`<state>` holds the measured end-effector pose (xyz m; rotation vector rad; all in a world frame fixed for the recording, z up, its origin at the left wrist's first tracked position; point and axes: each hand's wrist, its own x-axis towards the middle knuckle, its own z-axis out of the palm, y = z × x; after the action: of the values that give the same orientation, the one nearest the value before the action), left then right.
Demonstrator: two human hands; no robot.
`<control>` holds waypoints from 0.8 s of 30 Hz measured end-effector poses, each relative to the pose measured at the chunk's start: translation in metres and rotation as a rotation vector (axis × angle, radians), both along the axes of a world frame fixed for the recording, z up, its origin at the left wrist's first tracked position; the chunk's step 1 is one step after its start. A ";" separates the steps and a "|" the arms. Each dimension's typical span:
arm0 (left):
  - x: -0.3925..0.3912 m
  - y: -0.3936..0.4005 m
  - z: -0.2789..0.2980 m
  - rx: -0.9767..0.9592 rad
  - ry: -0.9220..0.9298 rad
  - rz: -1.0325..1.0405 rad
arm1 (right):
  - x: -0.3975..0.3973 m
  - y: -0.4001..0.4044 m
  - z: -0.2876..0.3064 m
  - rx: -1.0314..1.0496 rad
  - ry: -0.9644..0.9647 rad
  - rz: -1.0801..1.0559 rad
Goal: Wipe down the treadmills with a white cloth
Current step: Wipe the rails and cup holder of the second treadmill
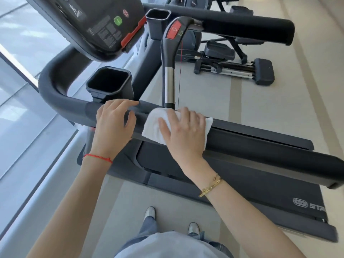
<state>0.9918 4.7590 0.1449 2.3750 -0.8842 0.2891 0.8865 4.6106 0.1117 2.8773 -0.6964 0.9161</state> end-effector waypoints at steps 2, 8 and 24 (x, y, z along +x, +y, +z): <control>0.018 0.012 -0.001 0.026 0.013 -0.016 | 0.030 0.027 -0.001 -0.014 -0.006 0.023; 0.048 0.037 -0.009 0.047 0.000 -0.159 | 0.032 0.032 -0.011 -0.083 -0.086 0.025; 0.054 0.044 -0.017 -0.009 -0.007 -0.286 | 0.036 0.044 -0.008 -0.034 -0.132 -0.120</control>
<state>1.0456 4.8034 0.1282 2.2033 -1.2051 0.1865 0.9223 4.6543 0.1040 2.7309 -0.8445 1.0965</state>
